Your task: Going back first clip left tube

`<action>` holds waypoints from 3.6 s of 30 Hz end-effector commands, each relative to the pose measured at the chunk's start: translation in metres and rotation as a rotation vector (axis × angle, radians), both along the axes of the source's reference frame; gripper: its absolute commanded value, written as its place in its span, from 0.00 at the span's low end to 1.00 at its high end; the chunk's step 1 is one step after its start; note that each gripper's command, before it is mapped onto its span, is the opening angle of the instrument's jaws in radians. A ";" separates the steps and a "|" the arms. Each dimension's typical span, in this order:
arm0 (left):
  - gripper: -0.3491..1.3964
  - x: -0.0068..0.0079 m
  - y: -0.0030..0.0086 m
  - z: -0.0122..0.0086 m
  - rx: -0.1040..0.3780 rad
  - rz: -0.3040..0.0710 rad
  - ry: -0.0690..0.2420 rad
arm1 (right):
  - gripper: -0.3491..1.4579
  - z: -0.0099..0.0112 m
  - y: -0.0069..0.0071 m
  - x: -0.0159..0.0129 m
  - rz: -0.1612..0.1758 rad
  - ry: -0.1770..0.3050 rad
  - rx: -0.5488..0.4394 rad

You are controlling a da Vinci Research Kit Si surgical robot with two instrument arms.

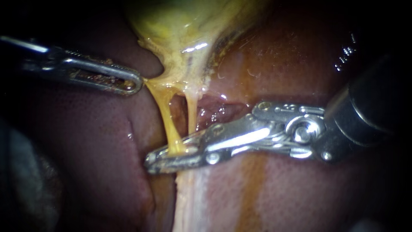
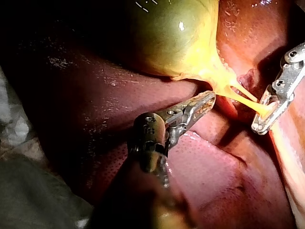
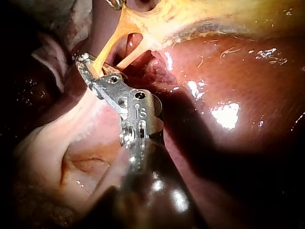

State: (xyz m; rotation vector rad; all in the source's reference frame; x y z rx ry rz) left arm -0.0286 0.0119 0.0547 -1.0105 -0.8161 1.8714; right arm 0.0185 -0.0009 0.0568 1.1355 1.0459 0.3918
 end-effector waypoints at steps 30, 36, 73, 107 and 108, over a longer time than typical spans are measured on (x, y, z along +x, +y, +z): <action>0.00 0.0001 0.0000 0.0000 0.000 0.002 0.000 | 0.47 0.0019 0.0015 0.0006 0.245 -0.002 -0.273; 0.00 0.0001 0.0000 0.0000 0.000 0.002 0.000 | 0.47 0.0025 0.0022 0.0000 0.279 0.003 -0.387; 0.00 0.0001 -0.0002 0.0002 -0.002 0.002 0.000 | 0.47 -0.0034 0.0027 -0.0134 0.213 -0.052 -0.642; 0.00 -0.0057 -0.0013 0.0037 -0.011 0.043 -0.023 | 0.47 -0.0033 0.0028 -0.0148 0.211 -0.050 -0.641; 0.00 -0.0056 -0.0013 0.0037 -0.011 0.043 -0.024 | 0.47 -0.0033 0.0028 -0.0148 0.211 -0.050 -0.641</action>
